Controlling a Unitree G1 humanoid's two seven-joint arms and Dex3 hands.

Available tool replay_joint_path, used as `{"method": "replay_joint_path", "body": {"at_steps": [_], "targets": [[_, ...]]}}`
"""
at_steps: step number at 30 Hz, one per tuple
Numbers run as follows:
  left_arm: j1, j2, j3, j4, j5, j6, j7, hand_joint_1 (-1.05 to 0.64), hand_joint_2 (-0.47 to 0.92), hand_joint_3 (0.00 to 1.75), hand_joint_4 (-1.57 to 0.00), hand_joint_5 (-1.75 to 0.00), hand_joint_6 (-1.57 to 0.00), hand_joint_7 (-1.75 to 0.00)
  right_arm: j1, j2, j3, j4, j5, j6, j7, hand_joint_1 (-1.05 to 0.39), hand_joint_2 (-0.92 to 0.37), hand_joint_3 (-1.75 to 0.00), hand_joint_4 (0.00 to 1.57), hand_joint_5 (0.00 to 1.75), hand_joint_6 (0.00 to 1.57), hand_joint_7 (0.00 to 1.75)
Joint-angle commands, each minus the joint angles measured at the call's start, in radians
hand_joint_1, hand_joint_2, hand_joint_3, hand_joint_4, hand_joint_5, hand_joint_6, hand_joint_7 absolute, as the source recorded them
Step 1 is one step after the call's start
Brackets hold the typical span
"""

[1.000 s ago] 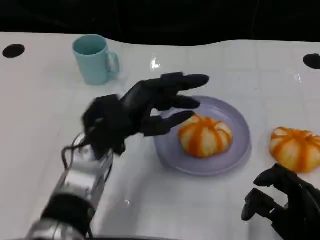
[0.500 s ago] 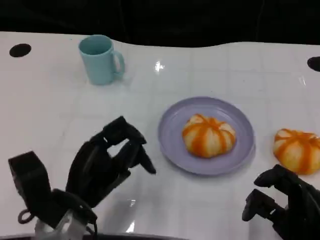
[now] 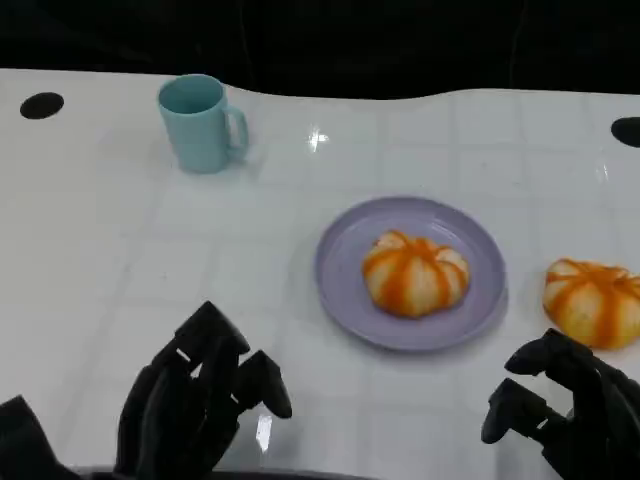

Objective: Grasp the bread from the table and place it into the plate.

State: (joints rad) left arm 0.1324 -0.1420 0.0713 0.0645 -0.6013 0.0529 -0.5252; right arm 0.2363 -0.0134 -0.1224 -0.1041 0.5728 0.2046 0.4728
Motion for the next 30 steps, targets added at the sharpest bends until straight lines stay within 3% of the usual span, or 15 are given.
{"method": "replay_joint_path", "body": {"at_steps": [1, 30], "targets": [[0.023, 0.005, 0.014, -0.010, -0.008, -0.002, -0.005, -0.54, 0.92, 0.43, -0.80, -1.75, -0.56, -1.75, 0.005, -0.009, -0.005, -0.021, -0.001, -0.005, -0.004, -0.50, -0.92, -0.21, 0.73, 1.55, 0.80, 1.07], [-0.006, 0.006, 0.032, 0.032, 0.027, -0.034, 0.000, -0.54, 0.92, 0.38, -0.87, -1.75, -0.61, -1.75, -0.010, -0.021, -0.023, 0.016, -0.004, -0.021, 0.018, -0.51, -0.92, -0.22, 0.75, 1.53, 0.79, 1.06]]}}
